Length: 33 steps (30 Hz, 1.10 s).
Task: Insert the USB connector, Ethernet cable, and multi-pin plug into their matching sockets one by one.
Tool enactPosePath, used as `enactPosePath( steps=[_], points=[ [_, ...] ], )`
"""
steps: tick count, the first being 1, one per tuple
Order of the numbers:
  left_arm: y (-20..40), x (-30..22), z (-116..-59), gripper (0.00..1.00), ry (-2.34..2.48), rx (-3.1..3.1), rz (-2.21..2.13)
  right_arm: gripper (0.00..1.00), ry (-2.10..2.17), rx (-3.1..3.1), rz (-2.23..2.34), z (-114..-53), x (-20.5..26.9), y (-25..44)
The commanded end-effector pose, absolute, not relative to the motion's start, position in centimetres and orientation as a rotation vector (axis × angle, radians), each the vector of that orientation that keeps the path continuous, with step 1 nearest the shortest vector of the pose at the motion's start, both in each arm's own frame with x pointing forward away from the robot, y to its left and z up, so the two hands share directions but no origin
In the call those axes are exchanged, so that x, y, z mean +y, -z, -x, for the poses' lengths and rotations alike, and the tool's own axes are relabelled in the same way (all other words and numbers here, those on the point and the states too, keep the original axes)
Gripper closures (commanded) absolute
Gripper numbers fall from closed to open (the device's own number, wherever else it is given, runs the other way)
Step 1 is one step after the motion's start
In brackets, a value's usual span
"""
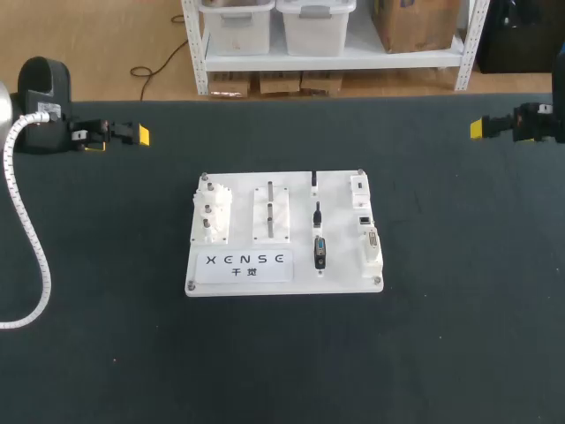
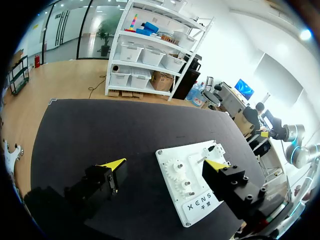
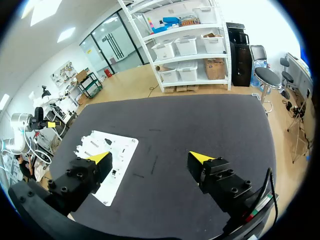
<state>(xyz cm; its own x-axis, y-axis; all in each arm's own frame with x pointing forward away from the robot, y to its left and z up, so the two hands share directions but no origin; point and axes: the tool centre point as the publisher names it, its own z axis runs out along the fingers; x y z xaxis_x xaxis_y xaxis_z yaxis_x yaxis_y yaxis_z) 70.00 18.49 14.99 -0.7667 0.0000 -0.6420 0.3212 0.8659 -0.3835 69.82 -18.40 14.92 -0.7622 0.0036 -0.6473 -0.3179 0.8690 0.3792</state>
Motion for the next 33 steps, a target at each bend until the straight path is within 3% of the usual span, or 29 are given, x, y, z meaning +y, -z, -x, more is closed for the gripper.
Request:
enactPosePath(
  steps=[1,7,22,33],
  points=[
    [-15.0,18.5,-70.0,0.0,0.637,2.374,-0.231,0.0,-0.628,2.369,0.226,-69.8,-18.4,-14.9],
    [-15.0,18.5,-70.0,0.0,0.637,2.374,-0.231,0.0,-0.594,2.383,0.234,-70.1,-17.8,-15.0],
    [-15.0,18.5,-70.0,0.0,0.637,2.374,-0.231,0.0,-0.098,2.671,0.124,-73.4,-3.5,-16.3],
    [-15.0,18.5,-70.0,0.0,0.637,2.374,-0.231,0.0,0.052,2.839,0.137,-71.4,2.1,-11.7]
  ],
)
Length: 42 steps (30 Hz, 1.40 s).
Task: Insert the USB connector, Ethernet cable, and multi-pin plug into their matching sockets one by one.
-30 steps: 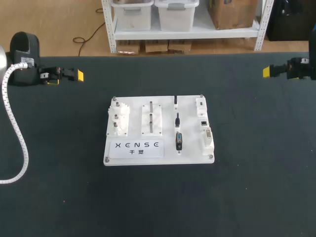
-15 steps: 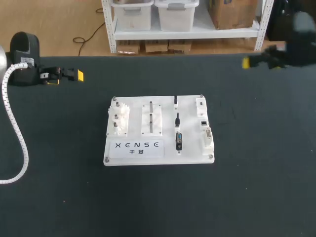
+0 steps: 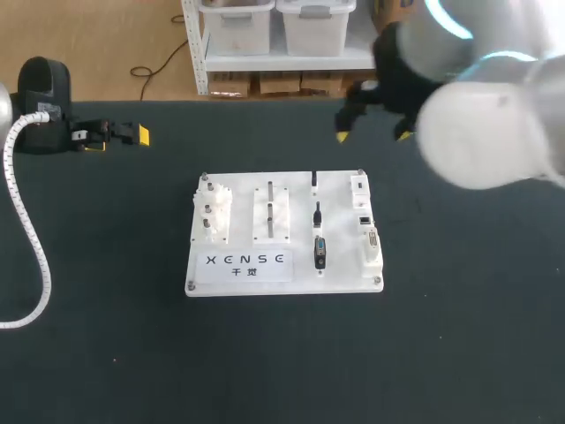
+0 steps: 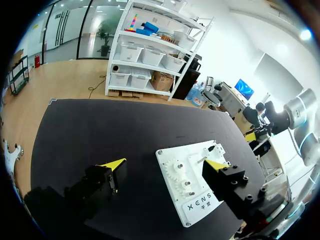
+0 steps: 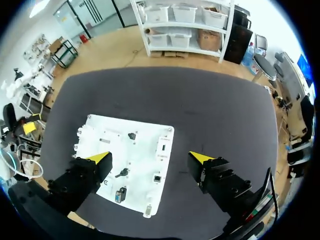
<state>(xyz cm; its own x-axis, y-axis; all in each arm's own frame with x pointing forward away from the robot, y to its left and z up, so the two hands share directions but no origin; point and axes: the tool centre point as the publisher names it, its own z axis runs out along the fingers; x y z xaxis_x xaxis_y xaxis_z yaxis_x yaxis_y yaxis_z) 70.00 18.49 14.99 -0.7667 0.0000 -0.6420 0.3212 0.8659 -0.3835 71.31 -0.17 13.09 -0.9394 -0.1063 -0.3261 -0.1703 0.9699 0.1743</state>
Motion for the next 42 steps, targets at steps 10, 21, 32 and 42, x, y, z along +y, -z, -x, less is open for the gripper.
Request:
enactPosePath(
  steps=[10,21,32,42],
  points=[
    [-15.0,18.5,-70.0,0.0,0.637,2.374,-0.231,0.0,0.049,2.881,0.088,-71.5,3.3,-7.7],
    [-15.0,18.5,-70.0,0.0,0.637,2.374,-0.231,0.0,-0.102,2.864,0.051,-72.0,3.6,-7.3],
    [-15.0,18.5,-70.0,0.0,0.637,2.374,-0.231,0.0,-0.102,2.864,0.051,-72.0,3.6,-7.3],
    [-15.0,18.5,-70.0,0.0,0.637,2.374,-0.231,0.0,-0.068,2.95,-0.135,-74.1,5.4,-5.3]
  ],
)
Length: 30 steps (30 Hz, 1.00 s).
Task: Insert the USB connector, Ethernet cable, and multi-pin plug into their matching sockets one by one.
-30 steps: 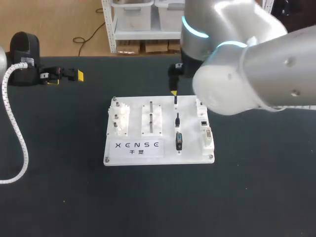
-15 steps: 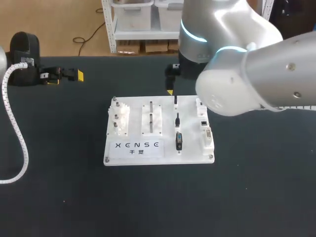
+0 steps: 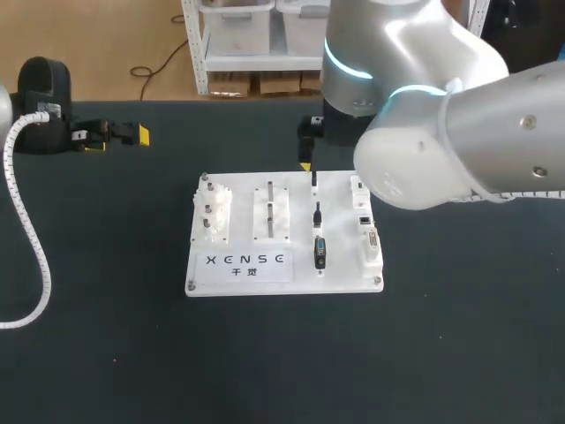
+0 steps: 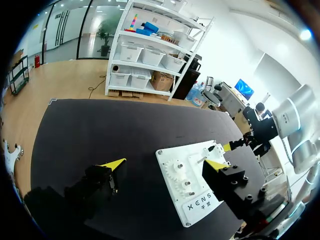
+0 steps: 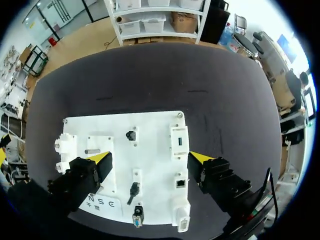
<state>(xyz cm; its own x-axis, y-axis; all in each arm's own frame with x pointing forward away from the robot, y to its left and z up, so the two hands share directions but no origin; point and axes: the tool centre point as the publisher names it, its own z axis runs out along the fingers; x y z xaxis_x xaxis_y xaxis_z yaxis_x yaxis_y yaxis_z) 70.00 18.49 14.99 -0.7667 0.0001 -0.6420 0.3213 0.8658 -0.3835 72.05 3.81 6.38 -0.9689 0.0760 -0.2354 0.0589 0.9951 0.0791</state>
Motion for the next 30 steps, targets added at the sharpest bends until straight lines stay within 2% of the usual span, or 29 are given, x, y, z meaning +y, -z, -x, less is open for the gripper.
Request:
enactPosePath(
  steps=[1,13,14,17,18,19,24,30],
  points=[
    [-15.0,18.5,-70.0,0.0,0.637,2.374,-0.231,0.0,-0.064,2.962,-0.148,-74.4,5.5,-5.0],
    [-15.0,18.5,-70.0,0.0,0.637,2.374,-0.231,0.0,-0.019,3.006,-0.205,-75.2,6.1,-3.6],
    [-15.0,18.5,-70.0,0.0,0.637,2.374,-0.231,0.06,-0.017,3.01,-0.205,-75.2,6.1,-3.4],
    [-15.0,18.5,-70.0,0.0,0.637,2.374,-0.231,0.4,-0.014,3.017,-0.203,-75.0,6.0,-3.1],
    [-15.0,18.5,-70.0,0.0,0.637,2.374,-0.231,0.47,-0.014,3.018,-0.201,-75.0,6.0,-3.0],
    [-15.0,18.5,-70.0,0.0,0.637,2.374,-0.231,0.51,-0.02,3.023,-0.193,-74.9,6.0,-3.0],
    [-15.0,18.5,-70.0,0.0,0.637,2.374,-0.231,0.54,-0.028,3.028,-0.181,-74.7,5.8,-2.5],
    [-15.0,18.5,-70.0,0.0,0.637,2.374,-0.231,0.54,-0.029,3.04,-0.161,-74.4,5.8,-1.8]
  ],
)
